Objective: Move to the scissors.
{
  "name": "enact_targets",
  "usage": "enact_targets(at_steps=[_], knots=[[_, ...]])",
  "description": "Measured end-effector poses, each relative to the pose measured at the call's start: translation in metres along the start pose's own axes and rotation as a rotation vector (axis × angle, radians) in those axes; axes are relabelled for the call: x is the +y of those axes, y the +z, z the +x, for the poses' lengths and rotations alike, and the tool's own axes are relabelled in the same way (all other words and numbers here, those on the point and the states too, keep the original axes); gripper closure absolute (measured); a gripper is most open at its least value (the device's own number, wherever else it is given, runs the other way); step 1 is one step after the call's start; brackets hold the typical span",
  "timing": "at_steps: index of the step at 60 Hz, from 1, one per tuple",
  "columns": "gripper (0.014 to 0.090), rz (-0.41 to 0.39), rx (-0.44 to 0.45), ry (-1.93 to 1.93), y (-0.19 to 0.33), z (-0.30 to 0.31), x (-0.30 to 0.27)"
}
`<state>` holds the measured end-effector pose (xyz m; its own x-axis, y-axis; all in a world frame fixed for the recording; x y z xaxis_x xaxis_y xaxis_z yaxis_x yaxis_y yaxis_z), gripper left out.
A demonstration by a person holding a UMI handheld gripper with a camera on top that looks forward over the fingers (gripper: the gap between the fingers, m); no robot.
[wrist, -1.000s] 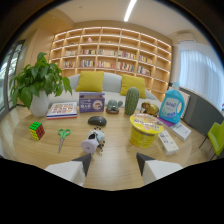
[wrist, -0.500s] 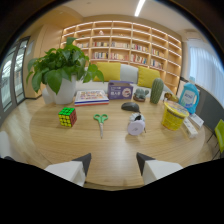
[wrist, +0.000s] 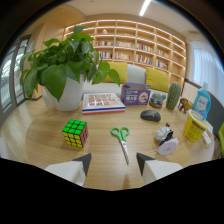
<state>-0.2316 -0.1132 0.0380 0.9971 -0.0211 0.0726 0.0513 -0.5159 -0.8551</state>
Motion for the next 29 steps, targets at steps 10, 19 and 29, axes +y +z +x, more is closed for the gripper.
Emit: enact_targets(at_steps=[10, 19, 29], knots=[[0.0187, -0.01, 0.016, -0.002, 0.021, 0.006, -0.003], [0.0188, -0.014, 0.026, -0.002, 0.031, 0.012, -0.003], [0.0187, -0.015, 0.028, -0.021, 0.034, 0.014, -0.003]])
